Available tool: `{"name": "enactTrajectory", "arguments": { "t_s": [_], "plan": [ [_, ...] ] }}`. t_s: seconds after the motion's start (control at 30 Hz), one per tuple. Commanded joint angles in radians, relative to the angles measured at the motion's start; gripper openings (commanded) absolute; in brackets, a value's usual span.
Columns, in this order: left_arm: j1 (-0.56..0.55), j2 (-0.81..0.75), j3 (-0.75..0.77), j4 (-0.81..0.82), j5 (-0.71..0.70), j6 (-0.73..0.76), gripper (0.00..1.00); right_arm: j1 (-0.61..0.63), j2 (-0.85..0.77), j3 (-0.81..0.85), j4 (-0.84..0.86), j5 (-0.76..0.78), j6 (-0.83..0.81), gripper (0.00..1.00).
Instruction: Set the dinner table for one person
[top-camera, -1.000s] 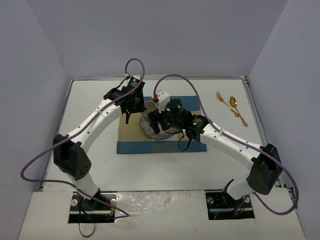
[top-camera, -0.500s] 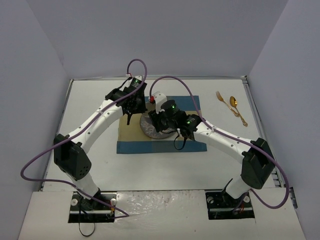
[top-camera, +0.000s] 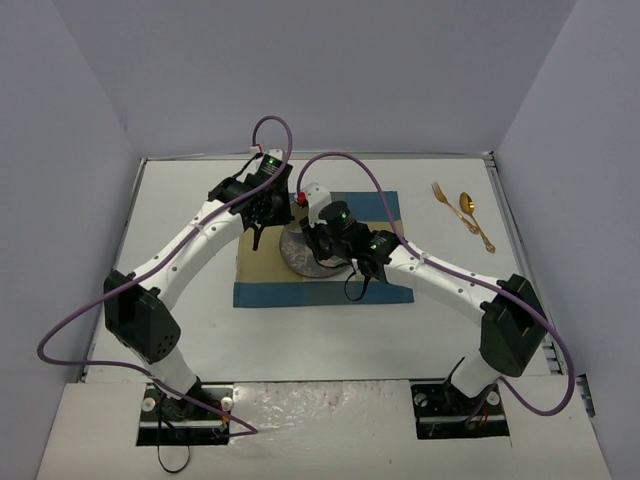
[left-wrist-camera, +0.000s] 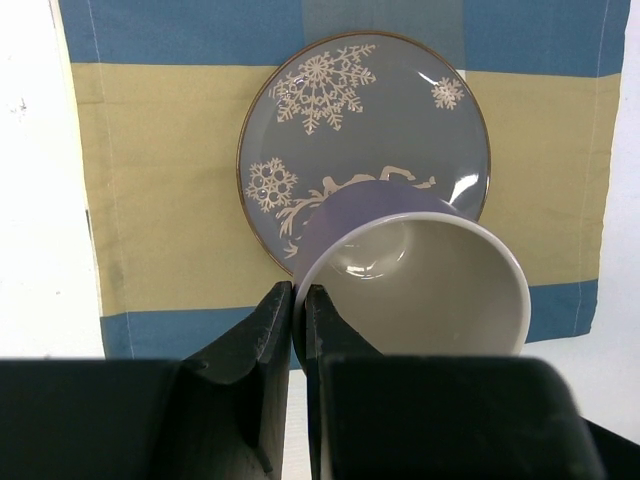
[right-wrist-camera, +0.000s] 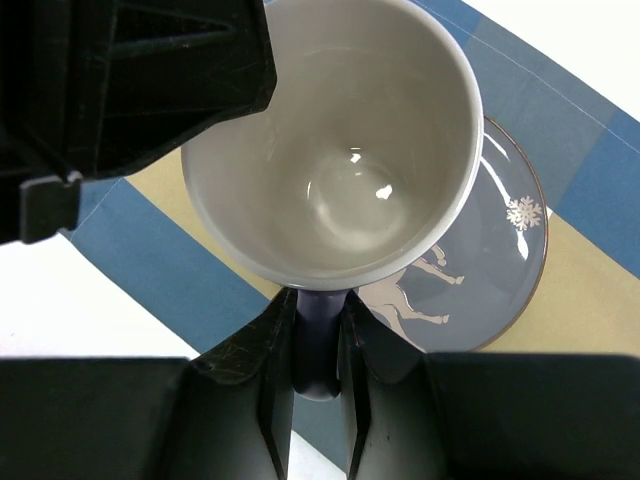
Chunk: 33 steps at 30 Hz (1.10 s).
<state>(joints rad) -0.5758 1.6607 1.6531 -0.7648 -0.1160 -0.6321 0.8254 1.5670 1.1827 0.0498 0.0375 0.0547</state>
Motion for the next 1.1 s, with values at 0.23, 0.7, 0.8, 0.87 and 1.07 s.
{"name": "enactTrajectory", "arguments": {
  "t_s": [0.23, 0.7, 0.8, 0.87, 1.07],
  "plan": [
    [-0.006, -0.117, 0.038, 0.074, 0.026, 0.022, 0.28, 0.000, -0.075, -0.069, 0.127, 0.056, -0.007, 0.00],
    [0.067, -0.238, -0.048, 0.111, 0.016, 0.042, 0.51, -0.097, -0.193, -0.182, 0.191, 0.007, -0.020, 0.00],
    [0.150, -0.303, -0.138, 0.139, 0.028, 0.073, 0.62, -0.193, -0.217, -0.194, 0.213, -0.072, -0.034, 0.00],
    [0.220, -0.361, -0.213, 0.160, 0.043, 0.101, 0.71, -0.246, -0.231, -0.190, 0.221, -0.113, -0.073, 0.00],
    [0.378, -0.495, -0.378, 0.199, 0.088, 0.231, 0.91, -0.427, -0.179, -0.135, 0.236, -0.236, -0.141, 0.00]
  ]
}}
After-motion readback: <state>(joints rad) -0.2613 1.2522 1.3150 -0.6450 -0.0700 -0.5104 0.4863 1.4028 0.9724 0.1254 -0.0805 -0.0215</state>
